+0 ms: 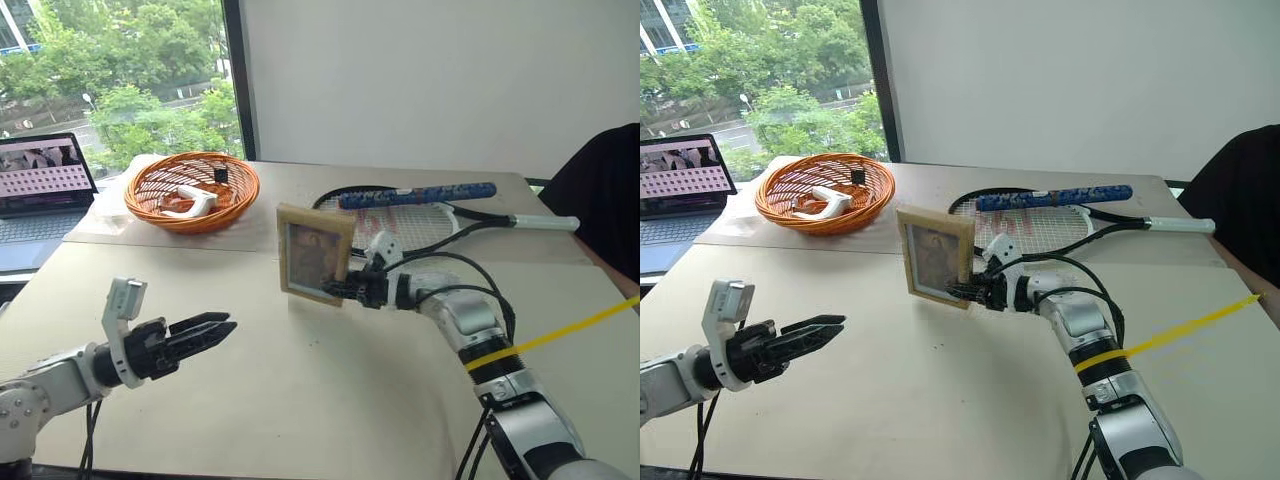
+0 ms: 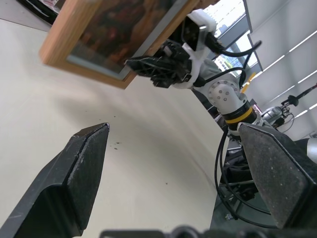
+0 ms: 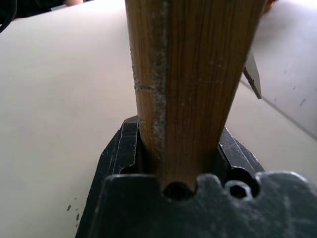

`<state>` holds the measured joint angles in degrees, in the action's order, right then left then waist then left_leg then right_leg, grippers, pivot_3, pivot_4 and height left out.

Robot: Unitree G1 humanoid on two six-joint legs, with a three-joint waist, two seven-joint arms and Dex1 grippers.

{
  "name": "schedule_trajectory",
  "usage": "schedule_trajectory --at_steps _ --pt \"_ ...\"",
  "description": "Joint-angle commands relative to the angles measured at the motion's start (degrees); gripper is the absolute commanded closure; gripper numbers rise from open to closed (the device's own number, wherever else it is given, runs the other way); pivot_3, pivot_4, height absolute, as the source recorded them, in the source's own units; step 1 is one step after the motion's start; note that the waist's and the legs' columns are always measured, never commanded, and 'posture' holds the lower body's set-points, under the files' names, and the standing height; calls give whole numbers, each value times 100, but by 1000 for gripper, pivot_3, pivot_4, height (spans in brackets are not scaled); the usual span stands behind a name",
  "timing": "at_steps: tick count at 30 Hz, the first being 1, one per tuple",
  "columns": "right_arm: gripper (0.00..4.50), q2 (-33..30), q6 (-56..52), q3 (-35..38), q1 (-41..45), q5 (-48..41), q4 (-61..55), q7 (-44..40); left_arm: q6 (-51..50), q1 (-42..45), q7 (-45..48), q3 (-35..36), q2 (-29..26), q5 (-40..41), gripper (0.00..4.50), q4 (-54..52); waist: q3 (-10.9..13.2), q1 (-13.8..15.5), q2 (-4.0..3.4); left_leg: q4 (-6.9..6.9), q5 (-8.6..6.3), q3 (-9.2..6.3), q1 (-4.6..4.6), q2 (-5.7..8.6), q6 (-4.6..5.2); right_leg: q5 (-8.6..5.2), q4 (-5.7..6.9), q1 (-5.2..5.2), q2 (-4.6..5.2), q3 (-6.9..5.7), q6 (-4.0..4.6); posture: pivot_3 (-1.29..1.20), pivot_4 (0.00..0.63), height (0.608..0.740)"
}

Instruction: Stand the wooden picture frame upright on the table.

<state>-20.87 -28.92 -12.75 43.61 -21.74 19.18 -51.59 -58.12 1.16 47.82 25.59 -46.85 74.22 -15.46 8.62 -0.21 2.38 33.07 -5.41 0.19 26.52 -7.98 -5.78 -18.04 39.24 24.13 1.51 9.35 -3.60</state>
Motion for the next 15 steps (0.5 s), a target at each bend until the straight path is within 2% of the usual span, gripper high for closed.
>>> schedule_trajectory --at_steps 1,9,15 --pt "3240 158 -486 302 223 -153 67 104 138 29 28 10 46 -66 0 -216 0 -40 0 0 0 0 0 0 0 0 0 0 0 0 0 0 150 703" --pt "3241 427 -1867 676 146 -470 410 263 163 112 -12 -58 139 -164 0 -185 -1 -68 0 2 0 -1 -3 0 1 0 3 -6 0 0 -1 0 150 703" --pt "3247 395 -1905 540 31 -315 200 167 181 182 15 -72 172 -259 0 -153 -2 -61 0 11 1 -1 -5 0 2 0 5 -10 0 0 -3 0 150 703"
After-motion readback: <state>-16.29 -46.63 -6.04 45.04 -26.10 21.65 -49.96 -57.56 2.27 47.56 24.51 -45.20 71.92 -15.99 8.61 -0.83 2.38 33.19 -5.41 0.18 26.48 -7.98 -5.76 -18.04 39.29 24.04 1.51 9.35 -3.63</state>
